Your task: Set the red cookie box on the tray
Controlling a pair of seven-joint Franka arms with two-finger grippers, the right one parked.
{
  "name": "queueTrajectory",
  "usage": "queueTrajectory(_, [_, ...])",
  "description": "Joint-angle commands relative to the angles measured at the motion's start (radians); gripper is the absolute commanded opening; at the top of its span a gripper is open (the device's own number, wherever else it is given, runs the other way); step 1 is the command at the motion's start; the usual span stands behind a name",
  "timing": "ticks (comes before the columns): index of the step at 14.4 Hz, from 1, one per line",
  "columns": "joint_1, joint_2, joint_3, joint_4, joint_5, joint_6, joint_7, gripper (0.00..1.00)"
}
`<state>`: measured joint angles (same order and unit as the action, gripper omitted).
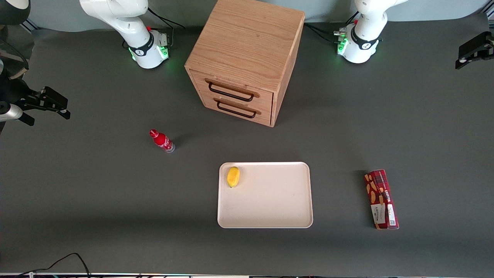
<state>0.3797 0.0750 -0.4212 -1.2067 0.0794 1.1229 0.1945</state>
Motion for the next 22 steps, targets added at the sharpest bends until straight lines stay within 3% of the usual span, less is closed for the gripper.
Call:
queueTrajectory(1, [0.022, -0.018, 0.005, 0.007, -0.026, -0.017, 0.049, 1.00])
queueTrajectory(22, [0.025, -0.001, 0.004, 0.004, -0.026, 0.026, 0.037, 1.00])
